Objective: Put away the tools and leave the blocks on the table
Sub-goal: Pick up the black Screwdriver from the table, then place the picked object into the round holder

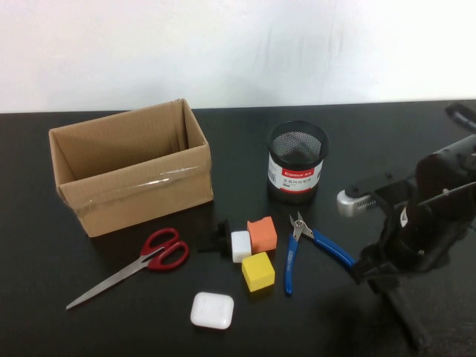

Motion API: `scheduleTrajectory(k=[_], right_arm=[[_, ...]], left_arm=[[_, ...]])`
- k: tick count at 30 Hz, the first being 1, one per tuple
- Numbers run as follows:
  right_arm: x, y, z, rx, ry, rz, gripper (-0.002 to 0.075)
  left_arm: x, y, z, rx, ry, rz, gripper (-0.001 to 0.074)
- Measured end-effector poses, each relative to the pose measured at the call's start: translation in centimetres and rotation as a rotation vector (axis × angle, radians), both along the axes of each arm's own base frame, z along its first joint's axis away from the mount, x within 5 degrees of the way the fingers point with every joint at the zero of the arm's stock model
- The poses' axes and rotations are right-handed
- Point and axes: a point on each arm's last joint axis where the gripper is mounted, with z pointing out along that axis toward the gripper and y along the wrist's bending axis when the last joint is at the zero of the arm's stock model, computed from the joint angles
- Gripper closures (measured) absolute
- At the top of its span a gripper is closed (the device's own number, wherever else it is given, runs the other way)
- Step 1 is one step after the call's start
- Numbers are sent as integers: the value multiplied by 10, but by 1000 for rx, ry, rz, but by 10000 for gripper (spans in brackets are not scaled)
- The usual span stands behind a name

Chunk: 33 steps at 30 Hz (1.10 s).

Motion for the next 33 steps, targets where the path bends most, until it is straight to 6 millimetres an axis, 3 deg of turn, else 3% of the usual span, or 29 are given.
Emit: scheduleTrajectory(k=[12, 14, 17, 22, 26, 33], right_arm=[[8, 3, -34, -44, 70, 8, 369], [9, 3, -35, -49, 67, 13, 415], [10, 2, -34, -61, 58, 24, 572], [8, -1, -30, -94, 62, 42, 594], [5, -6, -6, -101, -3, 61, 594], [-8, -12, 76, 47, -323, 61, 594]], left_arm=[[0, 0, 0, 0, 0, 0, 739], [0, 0, 0, 0, 0, 0, 739], [0, 0, 0, 0, 0, 0, 739], [0, 0, 0, 0, 0, 0, 739], [0, 0, 0, 0, 0, 0, 739], [0, 0, 0, 0, 0, 0, 739]])
